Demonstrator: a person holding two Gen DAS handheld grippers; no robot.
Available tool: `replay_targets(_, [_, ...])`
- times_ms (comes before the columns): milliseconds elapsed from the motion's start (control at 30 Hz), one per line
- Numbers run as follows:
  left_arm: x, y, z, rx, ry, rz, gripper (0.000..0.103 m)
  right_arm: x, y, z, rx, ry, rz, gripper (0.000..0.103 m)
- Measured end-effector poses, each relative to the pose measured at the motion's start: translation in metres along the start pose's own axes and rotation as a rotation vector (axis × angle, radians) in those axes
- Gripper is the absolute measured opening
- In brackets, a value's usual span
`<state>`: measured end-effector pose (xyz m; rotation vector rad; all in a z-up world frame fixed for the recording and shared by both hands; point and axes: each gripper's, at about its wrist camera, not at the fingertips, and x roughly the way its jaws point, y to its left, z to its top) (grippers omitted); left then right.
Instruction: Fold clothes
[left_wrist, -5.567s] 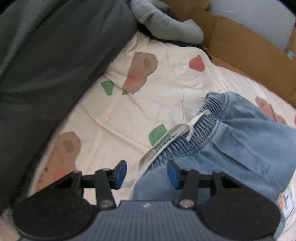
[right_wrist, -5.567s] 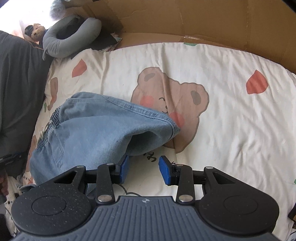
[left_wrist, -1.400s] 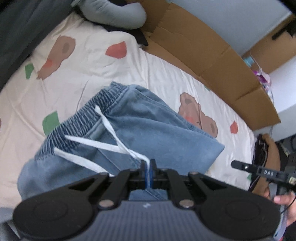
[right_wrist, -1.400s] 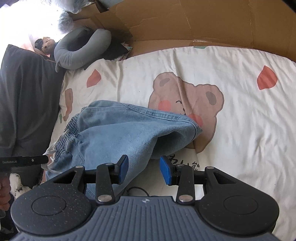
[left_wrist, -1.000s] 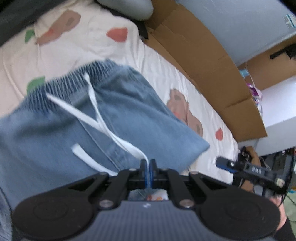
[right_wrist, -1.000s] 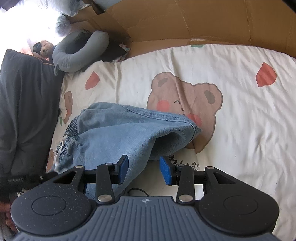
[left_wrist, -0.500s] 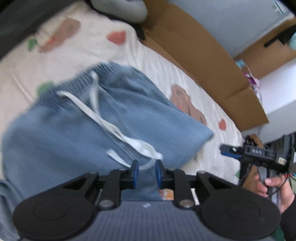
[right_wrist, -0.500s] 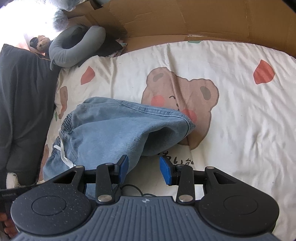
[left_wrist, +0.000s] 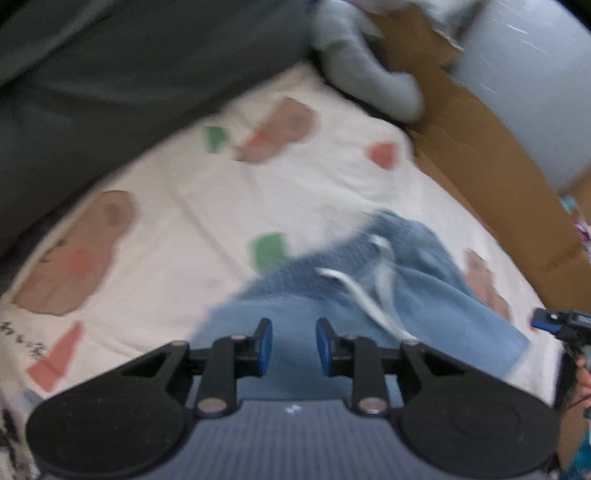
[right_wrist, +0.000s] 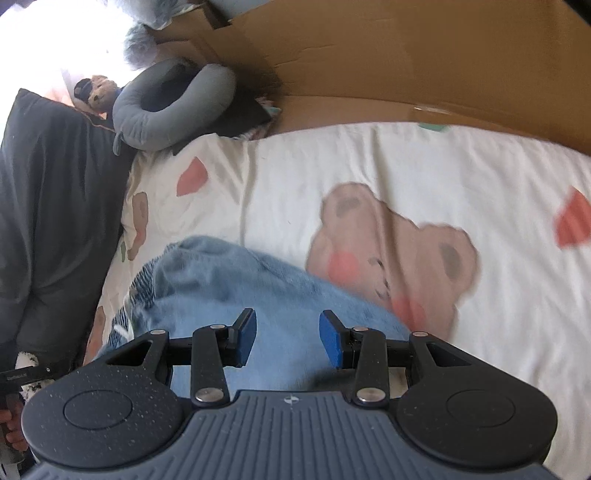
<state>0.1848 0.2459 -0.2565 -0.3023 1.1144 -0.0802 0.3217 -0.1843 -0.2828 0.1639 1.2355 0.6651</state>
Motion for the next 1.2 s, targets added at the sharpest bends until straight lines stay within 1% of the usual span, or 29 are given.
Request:
replay_targets(100, [0.007, 0.031, 0.011, -0.086, -0.017, 0.067, 0.027, 0.025, 0.009, 0.02, -0.026, 0.026, 0.007, 0.045])
replay_targets(167, [0.014, 0.048, 0.016, -0.139, -0.011, 0.079, 0.027, 0.041, 0.016, 0.033, -0.043, 0.043, 0.012, 0.045])
replay_targets(333, [0.034, 0.073, 0.018, -0.214, 0.025, 0.098, 0.027, 0.082, 0.031, 0.065, -0.085, 0.086, 0.023, 0.045])
replay_targets(433, [0.044, 0.088, 0.011, -0.294, 0.039, 0.056, 0.027, 0.106, 0.043, 0.085, -0.113, 0.108, 0.027, 0.045])
replay_targets(500, [0.049, 0.094, 0.007, -0.325, 0.046, 0.022, 0.027, 0.118, 0.057, 0.095, -0.14, 0.105, 0.022, 0.045])
replay_targets(600, [0.051, 0.096, 0.002, -0.343, 0.034, -0.009, 0.027, 0.134, 0.08, 0.108, -0.176, 0.097, 0.024, 0.045])
replay_targets(733, [0.059, 0.096, -0.007, -0.38, 0.044, -0.051, 0.027, 0.155, 0.104, 0.115, -0.222, 0.112, 0.047, 0.045])
replay_targets(833, [0.064, 0.091, -0.012, -0.369, 0.042, -0.047, 0.027, 0.172, 0.116, 0.113, -0.263, 0.128, 0.054, 0.045])
replay_targets(933, [0.066, 0.083, -0.016, -0.336, 0.034, -0.034, 0.027, 0.185, 0.12, 0.113, -0.277, 0.13, 0.061, 0.045])
replay_targets(1033, [0.069, 0.078, -0.02, -0.31, 0.047, -0.023, 0.027, 0.191, 0.122, 0.113, -0.273, 0.132, 0.076, 0.045])
replay_targets(1133, [0.069, 0.074, -0.028, -0.27, 0.054, 0.004, 0.035, 0.196, 0.127, 0.106, -0.298, 0.151, 0.09, 0.046])
replay_targets(1200, [0.069, 0.071, -0.034, -0.249, 0.05, 0.023, 0.037, 0.199, 0.13, 0.1, -0.326, 0.158, 0.084, 0.048])
